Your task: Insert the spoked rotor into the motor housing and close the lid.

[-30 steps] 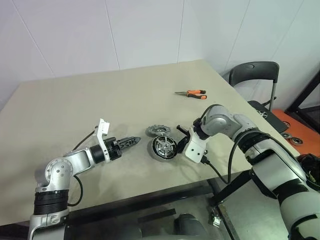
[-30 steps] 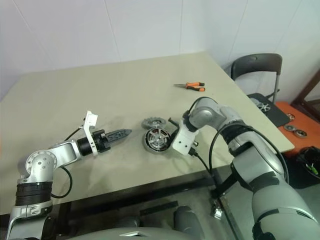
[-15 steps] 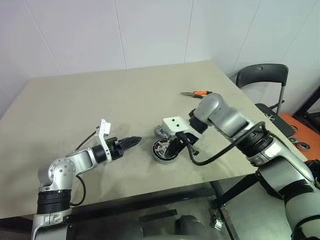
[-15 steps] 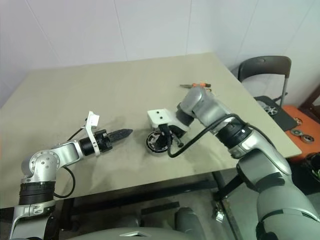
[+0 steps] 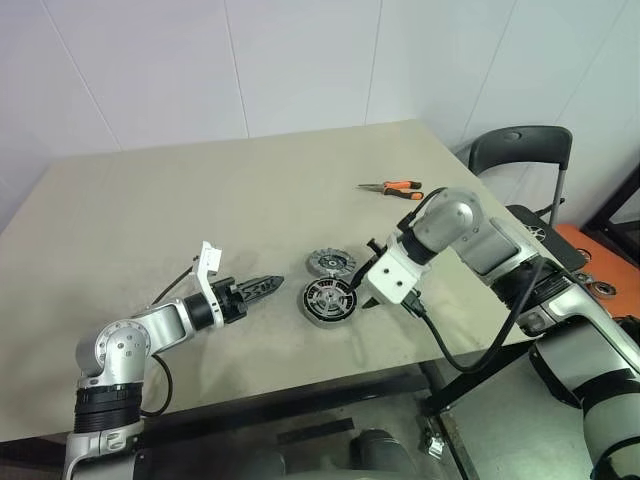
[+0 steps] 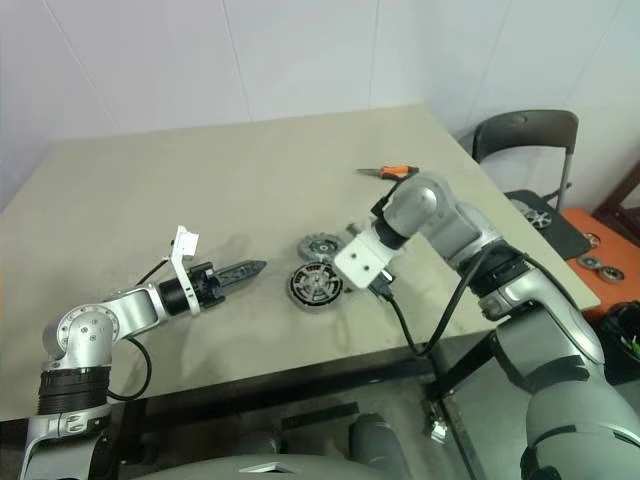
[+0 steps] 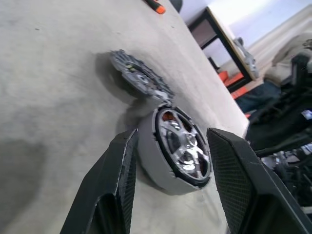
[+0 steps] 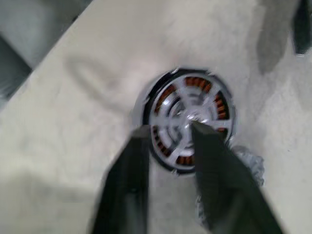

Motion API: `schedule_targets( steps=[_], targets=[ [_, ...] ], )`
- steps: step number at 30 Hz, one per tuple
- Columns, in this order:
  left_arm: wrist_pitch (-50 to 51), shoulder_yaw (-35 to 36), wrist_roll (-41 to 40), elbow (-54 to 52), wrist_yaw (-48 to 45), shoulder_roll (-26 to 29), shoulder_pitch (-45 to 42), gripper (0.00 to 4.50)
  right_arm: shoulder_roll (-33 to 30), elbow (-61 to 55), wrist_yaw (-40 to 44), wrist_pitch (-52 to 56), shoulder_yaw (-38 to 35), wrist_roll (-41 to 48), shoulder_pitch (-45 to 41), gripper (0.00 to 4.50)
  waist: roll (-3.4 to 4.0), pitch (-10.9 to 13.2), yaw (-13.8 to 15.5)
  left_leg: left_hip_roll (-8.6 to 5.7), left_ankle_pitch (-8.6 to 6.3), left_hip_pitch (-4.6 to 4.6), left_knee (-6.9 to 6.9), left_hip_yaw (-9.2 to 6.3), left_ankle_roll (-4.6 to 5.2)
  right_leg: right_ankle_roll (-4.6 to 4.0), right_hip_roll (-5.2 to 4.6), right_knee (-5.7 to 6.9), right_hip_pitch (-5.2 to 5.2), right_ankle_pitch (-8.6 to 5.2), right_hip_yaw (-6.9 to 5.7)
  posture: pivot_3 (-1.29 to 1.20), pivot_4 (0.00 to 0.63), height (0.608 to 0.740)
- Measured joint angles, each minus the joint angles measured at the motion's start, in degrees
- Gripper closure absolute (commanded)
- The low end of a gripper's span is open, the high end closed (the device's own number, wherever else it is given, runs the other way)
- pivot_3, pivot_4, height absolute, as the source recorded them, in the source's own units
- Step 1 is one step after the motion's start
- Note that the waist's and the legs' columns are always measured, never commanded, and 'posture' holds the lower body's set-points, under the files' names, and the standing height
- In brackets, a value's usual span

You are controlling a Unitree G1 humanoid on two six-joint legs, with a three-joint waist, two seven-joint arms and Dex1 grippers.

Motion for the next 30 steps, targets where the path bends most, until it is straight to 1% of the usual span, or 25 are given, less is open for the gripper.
schedule_targets(
  steps=[6, 10, 17, 21, 24, 27, 29, 30],
  targets=[
    [0.0, -0.1, -0.2, 0.1, -0.1, 0.2, -0.9, 2.11, 1.7, 7.3, -3.6, -11.2, 0.7, -7.3, 0.5, 2.23, 0.00, 0.0, 0.0, 0.00, 0.02, 0.04, 0.02, 0.00, -0.03, -0.02, 0.01, 0.07, 0.02, 0.00, 0.01, 0.00, 0.000, 0.740],
    [0.0, -0.3, -0.3, 0.1, -0.1, 0.2, -1.0, 2.11, 3.8, 13.0, -6.6, -16.3, 1.1, -10.7, -0.3, 2.23, 0.00, 0.0, 0.0, 0.00, 0.06, 0.05, 0.00, 0.00, -0.10, -0.03, 0.02, 0.07, 0.01, 0.01, 0.02, 0.00, 0.000, 0.740],
    [0.2, -0.3, -0.3, -0.3, 0.5, 0.2, -0.3, 2.11, 6.2, 19.2, -10.3, -21.9, 2.4, -14.8, -1.6, 2.23, 0.00, 0.0, 0.0, 0.00, 0.11, 0.05, 0.01, 0.00, -0.19, -0.03, 0.02, 0.07, 0.02, 0.01, 0.03, 0.00, 0.000, 0.740],
    [0.2, -0.2, -0.3, -0.6, 0.9, 0.3, 0.4, 2.11, 6.8, 21.0, -11.1, -23.3, 2.5, -15.8, -2.5, 2.23, 0.00, 0.0, 0.0, 0.00, 0.11, 0.06, 0.01, -0.01, -0.18, -0.03, 0.02, 0.08, 0.02, 0.01, 0.03, 0.00, 0.000, 0.740],
    [0.3, -0.2, -0.4, -0.6, 1.2, 0.3, 0.6, 2.11, 7.0, 21.8, -12.2, -24.7, 2.5, -16.6, -2.6, 2.83, 0.00, 0.0, -0.1, 0.00, 0.11, 0.08, 0.01, 0.00, -0.18, -0.03, 0.02, 0.09, 0.03, 0.01, 0.03, 0.00, 0.000, 0.740],
    [0.3, -0.2, -0.4, -0.6, 1.4, 0.2, 0.7, 2.11, 7.4, 22.7, -13.9, -26.2, 2.5, -17.6, -3.2, 3.85, 0.00, 0.0, -0.1, 0.00, 0.10, 0.12, 0.02, -0.01, -0.18, -0.04, 0.02, 0.12, 0.05, 0.01, 0.04, 0.00, 0.000, 0.740],
    [0.3, -0.1, -0.4, -0.6, 1.5, 0.2, 0.8, 2.11, 7.4, 23.2, -14.0, -27.0, 2.6, -18.2, -3.6, 4.41, -0.08, -0.1, -0.2, 0.01, 0.08, 0.18, 0.02, 0.00, -0.14, -0.06, 0.05, 0.14, 0.10, 0.02, 0.04, 0.00, 0.000, 0.740],
    [0.3, -0.1, -0.4, -0.6, 1.5, 0.2, 0.8, 2.11, 7.5, 23.5, -14.1, -27.0, 2.8, -18.7, -3.5, 4.47, -0.08, -0.1, -0.3, 0.02, 0.06, 0.18, 0.03, 0.00, -0.09, -0.08, 0.06, 0.17, 0.10, 0.04, 0.04, 0.00, 0.000, 0.740]
  ],
)
